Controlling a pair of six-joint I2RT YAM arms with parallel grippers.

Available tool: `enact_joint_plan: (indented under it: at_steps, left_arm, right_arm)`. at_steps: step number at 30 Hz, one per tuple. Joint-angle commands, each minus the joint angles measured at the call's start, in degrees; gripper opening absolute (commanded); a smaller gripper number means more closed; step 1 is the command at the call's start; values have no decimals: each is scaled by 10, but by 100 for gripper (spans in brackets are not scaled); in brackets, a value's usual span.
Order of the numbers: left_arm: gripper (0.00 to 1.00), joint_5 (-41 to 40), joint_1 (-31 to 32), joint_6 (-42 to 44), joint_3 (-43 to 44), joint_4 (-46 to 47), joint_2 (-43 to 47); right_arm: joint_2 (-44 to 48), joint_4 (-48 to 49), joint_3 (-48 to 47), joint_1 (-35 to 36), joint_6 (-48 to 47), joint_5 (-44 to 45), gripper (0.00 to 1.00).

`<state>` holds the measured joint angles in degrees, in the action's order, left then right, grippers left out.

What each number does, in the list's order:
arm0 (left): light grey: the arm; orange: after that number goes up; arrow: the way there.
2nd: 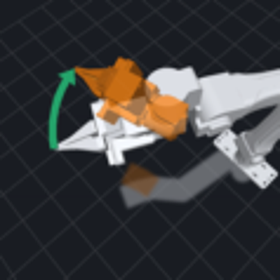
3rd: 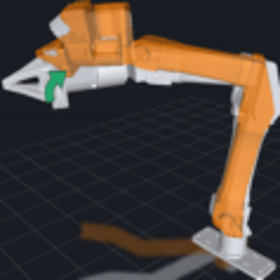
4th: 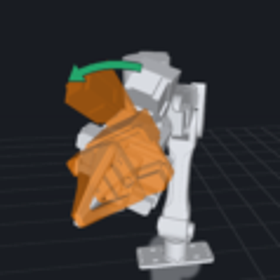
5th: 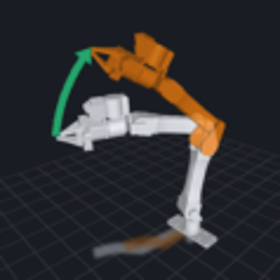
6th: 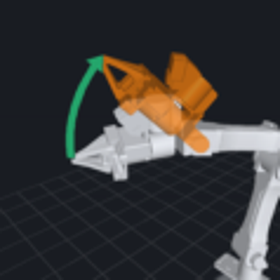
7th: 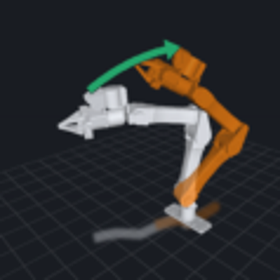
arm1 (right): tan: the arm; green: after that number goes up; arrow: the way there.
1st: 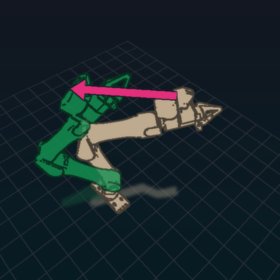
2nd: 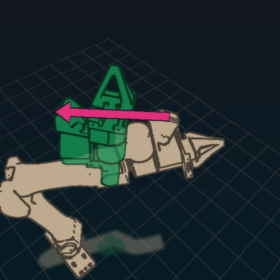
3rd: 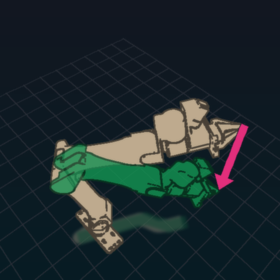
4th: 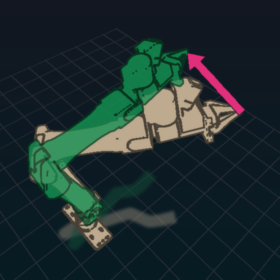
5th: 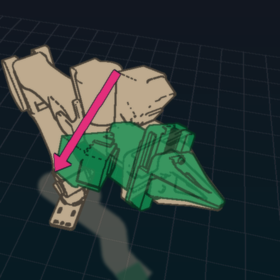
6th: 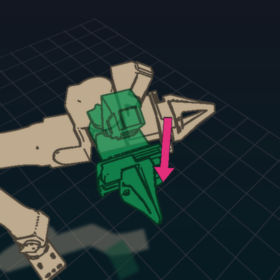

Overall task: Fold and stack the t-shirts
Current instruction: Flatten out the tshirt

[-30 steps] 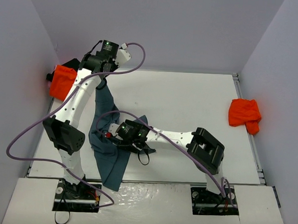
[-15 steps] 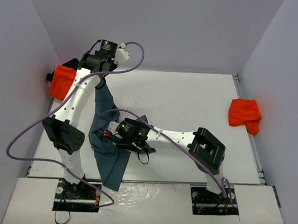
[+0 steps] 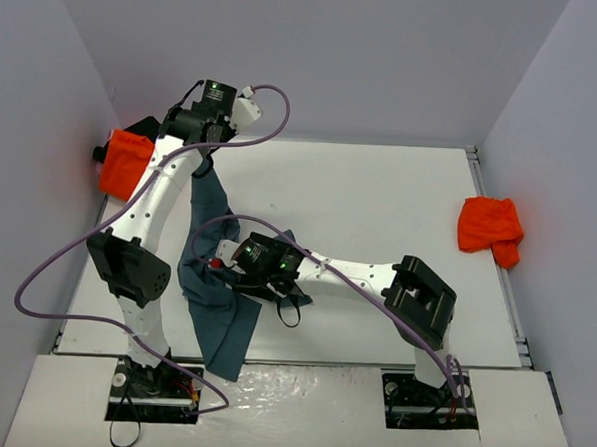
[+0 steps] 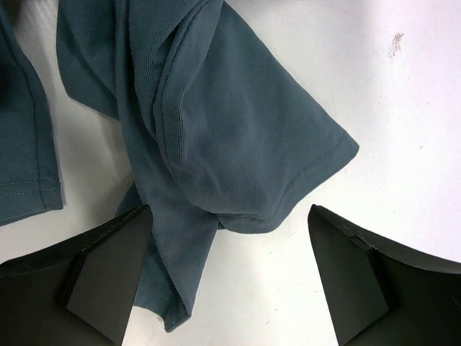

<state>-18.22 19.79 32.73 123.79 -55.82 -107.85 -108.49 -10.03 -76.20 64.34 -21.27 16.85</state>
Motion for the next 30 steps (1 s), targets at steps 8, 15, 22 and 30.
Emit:
enact_joint_plan:
  at_steps: [8, 15, 22, 30]
  left_arm:
    - [0, -6, -5, -9, 9, 27, 15]
    - [0, -6, -8, -9, 5, 28, 17]
    - [0, -8, -10, -8, -1, 31, 19]
    - [0, -6, -10, -12, -1, 28, 16]
  right_arm:
    - [-13, 18, -31, -25, -18, 24, 86]
    - [-35, 26, -41, -63, -16, 5, 86]
    - [-28, 43, -26, -61, -16, 48, 82]
    - [8, 62, 18, -49, -14, 91, 58]
